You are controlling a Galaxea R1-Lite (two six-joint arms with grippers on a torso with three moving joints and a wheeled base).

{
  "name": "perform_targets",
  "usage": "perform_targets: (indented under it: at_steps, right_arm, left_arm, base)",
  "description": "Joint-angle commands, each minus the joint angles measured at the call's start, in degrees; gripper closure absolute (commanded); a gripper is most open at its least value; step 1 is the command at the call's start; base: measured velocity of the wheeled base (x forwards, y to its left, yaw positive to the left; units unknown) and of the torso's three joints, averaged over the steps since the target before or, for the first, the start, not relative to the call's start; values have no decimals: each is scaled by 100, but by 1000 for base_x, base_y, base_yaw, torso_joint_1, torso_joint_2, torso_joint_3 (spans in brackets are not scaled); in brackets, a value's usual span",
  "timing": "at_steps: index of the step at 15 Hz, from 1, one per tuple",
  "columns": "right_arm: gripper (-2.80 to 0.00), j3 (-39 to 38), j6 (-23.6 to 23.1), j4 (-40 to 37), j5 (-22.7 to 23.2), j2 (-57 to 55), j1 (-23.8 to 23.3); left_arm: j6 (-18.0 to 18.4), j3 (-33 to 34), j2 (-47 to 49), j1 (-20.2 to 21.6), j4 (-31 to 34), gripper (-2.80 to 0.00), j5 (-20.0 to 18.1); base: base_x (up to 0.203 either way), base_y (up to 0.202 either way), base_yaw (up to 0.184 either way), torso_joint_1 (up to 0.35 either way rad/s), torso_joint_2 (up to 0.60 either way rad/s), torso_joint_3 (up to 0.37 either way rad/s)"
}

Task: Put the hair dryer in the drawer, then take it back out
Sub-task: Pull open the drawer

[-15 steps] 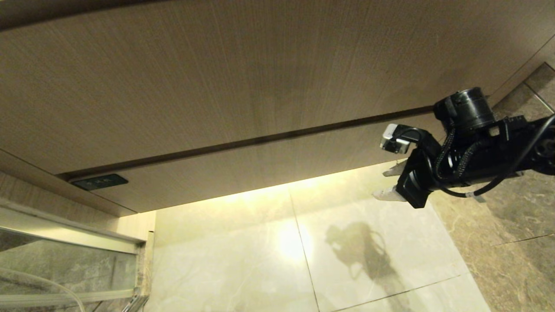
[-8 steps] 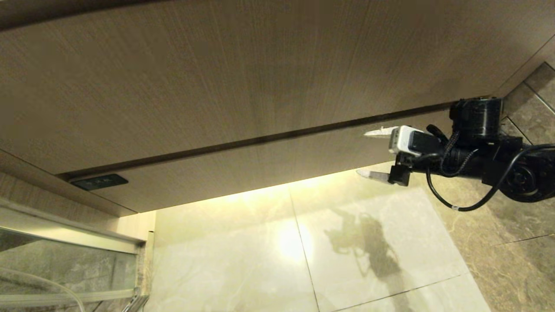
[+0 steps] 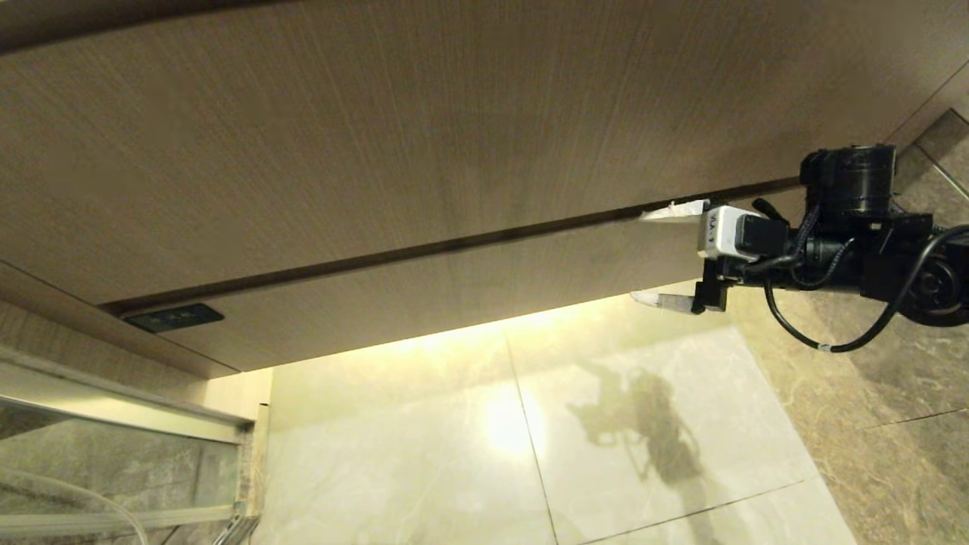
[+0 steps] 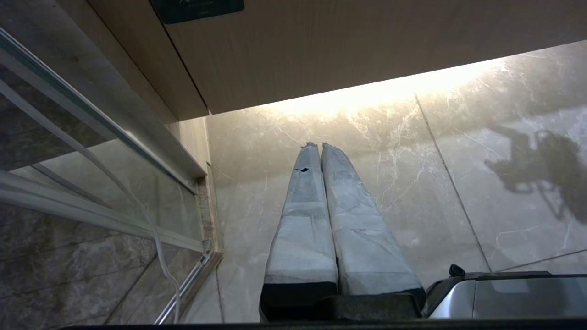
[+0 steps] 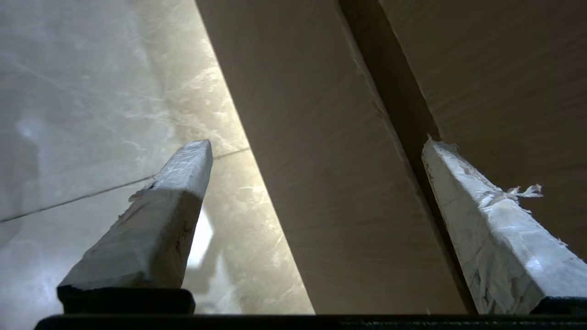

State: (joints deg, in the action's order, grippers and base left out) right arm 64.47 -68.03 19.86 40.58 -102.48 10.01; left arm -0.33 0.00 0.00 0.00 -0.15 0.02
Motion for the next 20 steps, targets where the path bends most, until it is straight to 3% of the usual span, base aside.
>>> perform_targets:
  at_steps: [1, 3, 9, 16, 20]
  right_arm:
    - [-280, 318, -146, -388, -52, -59, 71]
    - [-280, 477, -225, -781, -234, -113, 185]
    - [-280, 625, -343, -904, -379, -292, 260]
    - [-280, 1395, -363, -1334, -625, -668, 273]
    - [-280, 1445, -703, -1485, -622, -712, 300]
  left_arm:
    - [-2, 0, 9, 0, -3, 0, 6]
    - [-2, 0, 1, 0, -3, 0, 0]
    - [-2, 0, 9, 0, -3, 0, 6]
    - [-2, 0, 1, 0, -3, 0, 3]
    - [-2, 0, 0, 0, -3, 0, 6]
  base:
    - [0, 0, 0, 0, 0, 0]
    - [0, 0, 0, 0, 0, 0]
    - [0, 0, 0, 0, 0, 0]
    - [0, 0, 0, 0, 0, 0]
    - [0, 0, 0, 0, 0, 0]
